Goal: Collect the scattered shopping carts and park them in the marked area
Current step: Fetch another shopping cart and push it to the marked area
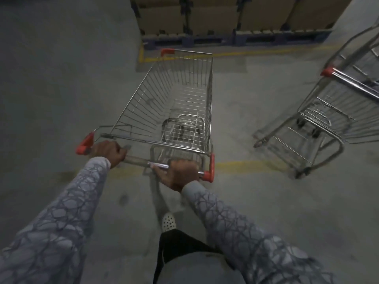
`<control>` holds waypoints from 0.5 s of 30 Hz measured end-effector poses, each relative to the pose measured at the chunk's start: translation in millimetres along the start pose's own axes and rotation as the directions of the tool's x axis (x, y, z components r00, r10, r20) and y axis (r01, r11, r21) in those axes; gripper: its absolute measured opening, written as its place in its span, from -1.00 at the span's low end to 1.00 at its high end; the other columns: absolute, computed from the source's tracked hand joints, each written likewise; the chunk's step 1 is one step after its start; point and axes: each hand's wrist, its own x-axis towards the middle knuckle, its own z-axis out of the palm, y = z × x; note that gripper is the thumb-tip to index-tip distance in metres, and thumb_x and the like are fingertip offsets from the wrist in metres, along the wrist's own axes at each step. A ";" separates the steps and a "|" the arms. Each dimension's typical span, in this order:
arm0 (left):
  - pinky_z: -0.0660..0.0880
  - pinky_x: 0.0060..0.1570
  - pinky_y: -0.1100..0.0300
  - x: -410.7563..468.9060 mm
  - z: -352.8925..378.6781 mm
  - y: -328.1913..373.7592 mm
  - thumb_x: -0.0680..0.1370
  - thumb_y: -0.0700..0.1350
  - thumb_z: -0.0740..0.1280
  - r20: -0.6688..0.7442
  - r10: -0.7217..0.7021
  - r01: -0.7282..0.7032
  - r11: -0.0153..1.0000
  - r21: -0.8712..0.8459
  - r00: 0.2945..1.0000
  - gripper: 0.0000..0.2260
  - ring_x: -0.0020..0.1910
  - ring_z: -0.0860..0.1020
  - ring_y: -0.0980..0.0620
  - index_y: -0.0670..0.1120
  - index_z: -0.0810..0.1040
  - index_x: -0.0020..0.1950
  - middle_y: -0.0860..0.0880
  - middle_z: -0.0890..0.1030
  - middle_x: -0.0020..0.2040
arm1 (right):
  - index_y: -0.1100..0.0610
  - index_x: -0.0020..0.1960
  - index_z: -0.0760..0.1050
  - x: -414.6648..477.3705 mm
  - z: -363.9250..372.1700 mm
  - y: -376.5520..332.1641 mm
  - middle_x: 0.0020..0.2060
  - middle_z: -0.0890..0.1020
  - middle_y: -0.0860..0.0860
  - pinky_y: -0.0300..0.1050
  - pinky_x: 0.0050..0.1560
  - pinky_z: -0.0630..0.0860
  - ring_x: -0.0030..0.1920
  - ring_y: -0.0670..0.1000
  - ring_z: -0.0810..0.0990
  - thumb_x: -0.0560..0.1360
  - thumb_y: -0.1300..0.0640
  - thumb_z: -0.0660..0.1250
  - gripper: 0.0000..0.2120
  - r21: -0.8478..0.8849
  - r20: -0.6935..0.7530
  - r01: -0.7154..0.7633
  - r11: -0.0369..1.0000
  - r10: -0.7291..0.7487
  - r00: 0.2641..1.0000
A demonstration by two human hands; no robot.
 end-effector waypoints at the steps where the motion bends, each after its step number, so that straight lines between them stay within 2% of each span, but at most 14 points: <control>1: 0.41 -0.17 0.09 10.3 -0.7 -9.4 0.53 0.13 0.20 0.011 0.002 -0.002 1.000 0.015 1.000 -0.65 -0.17 0.59 -0.15 -0.03 0.52 -0.36 -0.14 0.64 -0.21 | 0.14 -0.37 0.60 7.6 5.1 -9.8 -0.49 0.58 0.09 -0.18 -0.42 0.33 -0.48 0.10 0.58 0.44 -0.47 0.13 -0.29 -0.007 0.014 -0.008 1.000 0.009 1.000; 5: 0.38 -0.16 0.10 50.3 -1.0 -44.6 0.51 0.12 0.24 -0.042 0.023 -0.021 0.999 0.037 0.999 -0.68 -0.13 0.61 -0.17 -0.03 0.59 -0.32 -0.15 0.65 -0.19 | 0.15 -0.24 0.63 40.5 16.9 -41.6 -0.36 0.65 0.11 -0.11 -0.37 0.42 -0.36 0.15 0.64 0.47 -0.49 0.05 -0.25 0.003 0.033 0.029 1.000 -0.029 0.999; 9: 0.38 -0.16 0.11 99.9 -12.8 -68.4 0.38 0.20 0.08 -0.069 0.049 -0.049 0.999 0.006 0.996 -0.58 -0.12 0.61 -0.16 -0.02 0.62 -0.31 -0.12 0.65 -0.20 | 0.11 -0.10 0.65 86.4 14.2 -69.7 -0.23 0.69 0.10 -0.08 -0.27 0.38 -0.21 0.16 0.68 0.47 -0.50 0.04 -0.27 0.007 0.081 -0.021 1.000 0.021 0.997; 12: 0.38 -0.11 0.09 141.1 -21.8 -80.5 0.46 0.15 0.18 -0.099 0.060 -0.063 0.998 -0.021 0.993 -0.65 -0.06 0.60 -0.18 -0.05 0.66 -0.21 -0.17 0.65 -0.12 | 0.12 -0.19 0.64 128.1 21.2 -80.6 -0.33 0.66 0.09 -0.11 -0.31 0.36 -0.29 0.14 0.66 0.46 -0.52 0.04 -0.24 -0.026 0.065 -0.076 0.997 0.077 0.995; 15: 0.39 -0.10 0.08 185.0 -35.9 -85.3 0.48 0.10 0.20 -0.134 0.054 -0.062 0.997 -0.055 0.989 -0.66 -0.06 0.60 -0.22 -0.10 0.66 -0.19 -0.22 0.64 -0.12 | 0.13 -0.41 0.55 174.0 32.3 -84.7 -0.53 0.55 0.06 -0.19 -0.43 0.34 -0.51 0.09 0.57 0.40 -0.52 0.20 -0.29 -0.065 -0.015 -0.157 0.986 0.156 0.988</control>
